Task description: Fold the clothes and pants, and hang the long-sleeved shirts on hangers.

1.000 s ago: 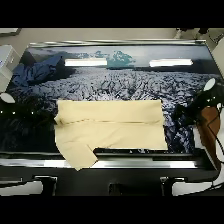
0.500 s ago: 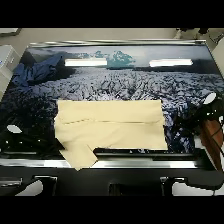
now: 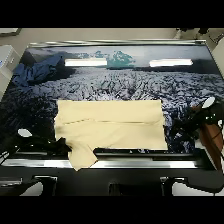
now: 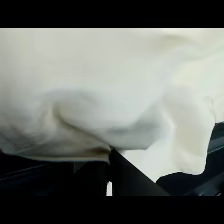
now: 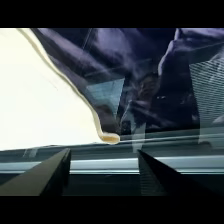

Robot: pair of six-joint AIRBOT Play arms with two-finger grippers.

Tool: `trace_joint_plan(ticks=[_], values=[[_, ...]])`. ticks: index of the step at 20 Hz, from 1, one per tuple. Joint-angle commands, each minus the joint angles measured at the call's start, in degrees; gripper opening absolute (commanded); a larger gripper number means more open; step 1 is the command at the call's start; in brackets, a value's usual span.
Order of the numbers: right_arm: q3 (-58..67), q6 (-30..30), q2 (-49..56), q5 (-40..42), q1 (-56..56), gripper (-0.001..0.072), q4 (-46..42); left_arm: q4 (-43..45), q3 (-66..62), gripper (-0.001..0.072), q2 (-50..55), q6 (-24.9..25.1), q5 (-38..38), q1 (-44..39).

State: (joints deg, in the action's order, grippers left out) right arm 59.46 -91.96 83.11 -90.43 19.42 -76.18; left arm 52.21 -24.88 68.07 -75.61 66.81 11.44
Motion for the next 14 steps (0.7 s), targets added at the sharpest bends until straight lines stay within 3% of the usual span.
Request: trace_joint_plan(ticks=[1,7,9,11,13,14], values=[[-8.2,2.8,-2.4,3.2,0.0,0.0574,2.5,2.1,0.3,0.0021,-1.0,0.7,-0.8,-0.9],[-16.4,5.8,-2.5,13.2,0.0,0.0569,10.5,2.7,0.3,0.0022,-3.9,0.6,-0.2,-0.5],[-17.0,5.3,-2.4,15.2,0.0,0.0519,10.6,2.8,0.3,0.0021,-4.7,0.6,-0.2,-0.4],[-17.3,4.7,-2.4,15.8,0.0,0.0324,10.8,3.5,0.3,0.0022,-5.2,0.6,-0.2,-0.4],[-17.3,4.8,-2.5,14.3,0.0,0.0044,11.2,5.2,-0.3,0.0021,-5.4,0.6,0.3,-0.4],[-17.2,6.5,-2.5,13.2,0.0,0.0039,11.3,6.9,-1.3,0.0021,-5.7,0.6,1.0,-0.3]])
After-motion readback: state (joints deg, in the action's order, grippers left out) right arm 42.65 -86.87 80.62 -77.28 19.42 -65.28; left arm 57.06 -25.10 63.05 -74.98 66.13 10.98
